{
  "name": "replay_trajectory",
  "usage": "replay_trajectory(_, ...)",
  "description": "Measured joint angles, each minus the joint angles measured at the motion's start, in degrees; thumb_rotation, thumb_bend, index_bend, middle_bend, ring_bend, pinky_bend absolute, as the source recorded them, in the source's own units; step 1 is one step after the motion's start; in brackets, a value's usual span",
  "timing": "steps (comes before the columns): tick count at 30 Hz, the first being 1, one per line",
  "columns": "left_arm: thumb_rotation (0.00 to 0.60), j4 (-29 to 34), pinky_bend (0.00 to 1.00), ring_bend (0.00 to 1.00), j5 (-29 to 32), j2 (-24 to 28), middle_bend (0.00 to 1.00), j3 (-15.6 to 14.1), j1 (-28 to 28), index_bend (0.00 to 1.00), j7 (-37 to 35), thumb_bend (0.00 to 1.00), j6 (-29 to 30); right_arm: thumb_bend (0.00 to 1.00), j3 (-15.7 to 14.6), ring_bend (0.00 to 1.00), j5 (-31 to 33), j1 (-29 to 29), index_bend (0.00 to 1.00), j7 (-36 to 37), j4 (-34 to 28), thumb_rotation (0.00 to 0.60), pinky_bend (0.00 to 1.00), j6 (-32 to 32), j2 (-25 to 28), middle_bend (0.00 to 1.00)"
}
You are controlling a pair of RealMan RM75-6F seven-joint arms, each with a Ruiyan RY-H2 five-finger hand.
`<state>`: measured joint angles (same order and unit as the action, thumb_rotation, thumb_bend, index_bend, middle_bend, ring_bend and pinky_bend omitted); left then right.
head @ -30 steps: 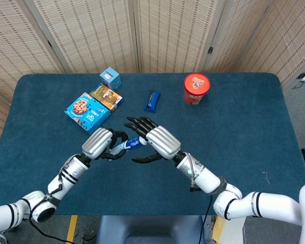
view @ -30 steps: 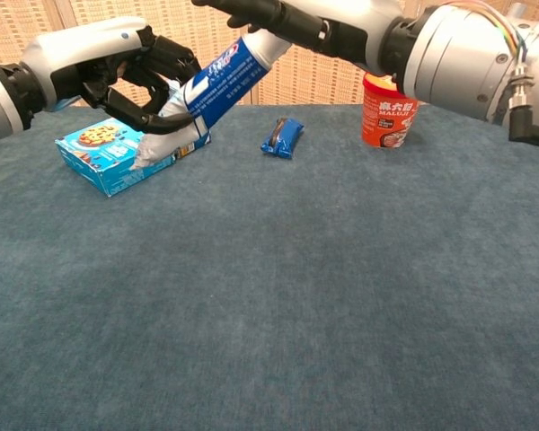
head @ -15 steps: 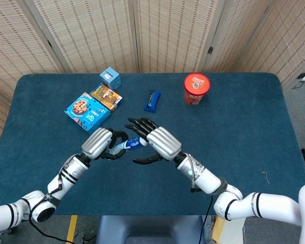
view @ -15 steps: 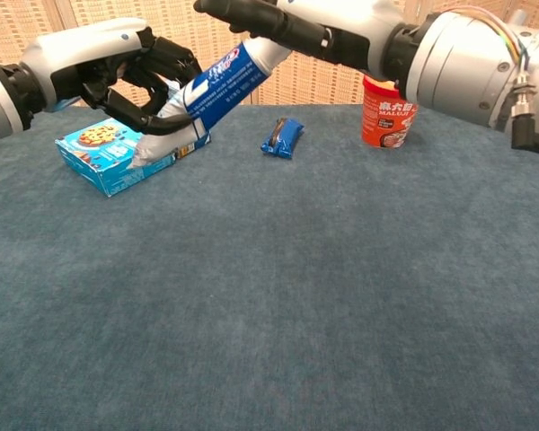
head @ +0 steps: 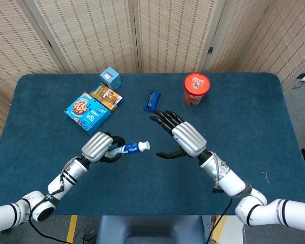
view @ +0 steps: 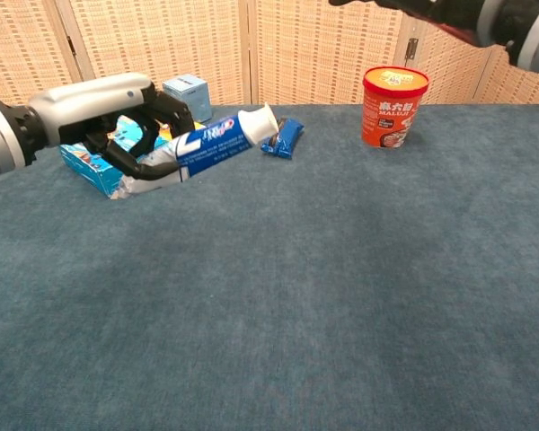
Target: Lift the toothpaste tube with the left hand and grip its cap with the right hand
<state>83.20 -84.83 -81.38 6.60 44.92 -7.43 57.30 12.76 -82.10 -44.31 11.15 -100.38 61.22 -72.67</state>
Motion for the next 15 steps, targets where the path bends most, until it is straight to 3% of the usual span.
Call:
replay_trajectory(5, 0.6, -3.0, 0.46, 0.69, 3.6, -3.2, 0.84, -0.6, 1.6, 0.73, 7.1, 0.6, -5.8, 0.0, -0.8, 0.0, 0.0, 2.2, 0.0, 0.2, -0.5, 0.048, 0.0, 1.4, 2.1, 0.0)
replay_trajectory(8, 0.6, -4.2, 0.44, 0.62, 7.1, -5.0, 0.75, -0.5, 2.5, 0.61, 10.4, 0.59, -8.8, 0.0, -1.1, 0.0, 0.4, 3.0, 0.0, 0.5, -0.2, 0.047, 0.0, 1.6, 2.7, 0.0)
replay_trajectory(12, 0.6, -5.2, 0.37, 0.36, 11.1, -6.6, 0.45, -0.2, 3.3, 0.26, 15.4, 0.43, -10.7, 0.0, -1.3, 0.0, 0.8, 3.9, 0.0, 0.7, 0.1, 0.046, 0.0, 1.9, 3.3, 0.0)
replay_trajectory(13, 0.6, -5.3, 0.34, 0.26, 12.3, -6.8, 0.34, -0.2, 3.5, 0.15, 16.7, 0.4, -11.1, 0.0, -1.3, 0.0, 0.8, 4.0, 0.0, 0.7, 0.0, 0.046, 0.0, 2.0, 3.4, 0.0)
replay_trajectory(15, 0.6, -5.3, 0.28, 0.13, 15.4, -7.2, 0.2, 0.2, 3.7, 0.03, 19.6, 0.36, -11.8, 0.0, -1.3, 0.0, 0.7, 4.2, 0.0, 0.8, 0.0, 0.048, 0.0, 2.1, 3.5, 0.0)
